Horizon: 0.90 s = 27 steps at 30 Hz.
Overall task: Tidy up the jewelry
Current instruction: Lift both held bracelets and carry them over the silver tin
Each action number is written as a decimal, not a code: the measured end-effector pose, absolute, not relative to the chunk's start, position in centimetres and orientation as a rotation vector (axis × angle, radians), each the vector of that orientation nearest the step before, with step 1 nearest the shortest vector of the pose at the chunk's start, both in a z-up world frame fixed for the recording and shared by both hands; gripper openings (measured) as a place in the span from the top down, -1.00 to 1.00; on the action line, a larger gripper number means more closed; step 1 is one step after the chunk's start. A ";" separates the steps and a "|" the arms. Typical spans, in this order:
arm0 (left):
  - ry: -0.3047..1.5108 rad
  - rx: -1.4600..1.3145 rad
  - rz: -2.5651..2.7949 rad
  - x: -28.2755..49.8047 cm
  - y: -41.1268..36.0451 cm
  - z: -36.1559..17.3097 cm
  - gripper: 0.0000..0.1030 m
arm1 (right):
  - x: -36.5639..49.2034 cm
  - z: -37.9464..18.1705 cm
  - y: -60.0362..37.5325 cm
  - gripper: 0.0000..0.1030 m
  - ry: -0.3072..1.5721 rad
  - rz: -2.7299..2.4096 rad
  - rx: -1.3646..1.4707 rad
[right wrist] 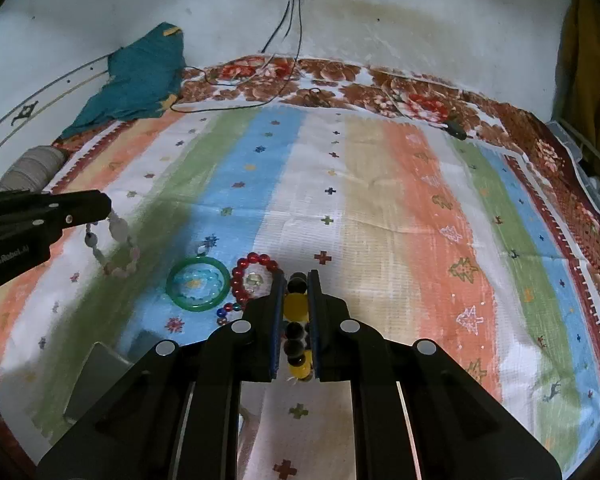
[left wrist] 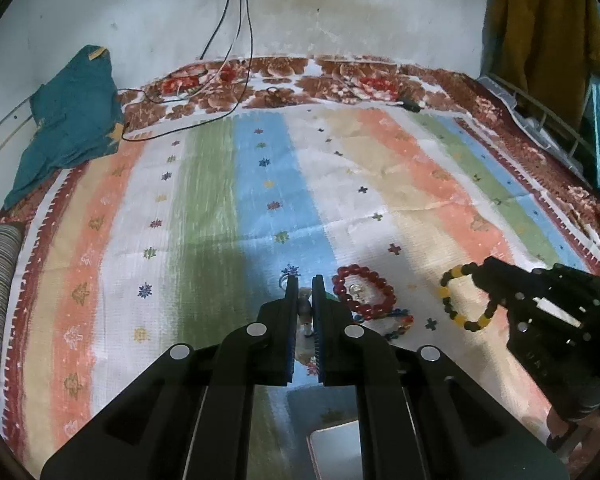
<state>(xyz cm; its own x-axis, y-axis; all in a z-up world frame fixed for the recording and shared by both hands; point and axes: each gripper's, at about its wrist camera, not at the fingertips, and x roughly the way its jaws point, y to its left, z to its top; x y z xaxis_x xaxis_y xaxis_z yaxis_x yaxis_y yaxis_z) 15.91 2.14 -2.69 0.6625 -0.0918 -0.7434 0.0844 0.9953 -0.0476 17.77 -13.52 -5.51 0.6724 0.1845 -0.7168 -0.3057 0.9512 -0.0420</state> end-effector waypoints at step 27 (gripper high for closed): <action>0.784 -0.014 -0.182 9.5 0.5 0.1 0.88 | 11.4 -1.8 -13.4 0.76 0.737 0.402 -0.102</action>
<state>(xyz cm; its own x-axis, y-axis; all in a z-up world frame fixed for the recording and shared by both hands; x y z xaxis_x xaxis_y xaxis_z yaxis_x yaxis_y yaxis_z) 9.46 0.52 0.06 0.6934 -0.1681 -0.7007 0.1578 0.9842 -0.0800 11.37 -13.40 -1.76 0.6683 0.3202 -0.6714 -0.3909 0.9191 0.0492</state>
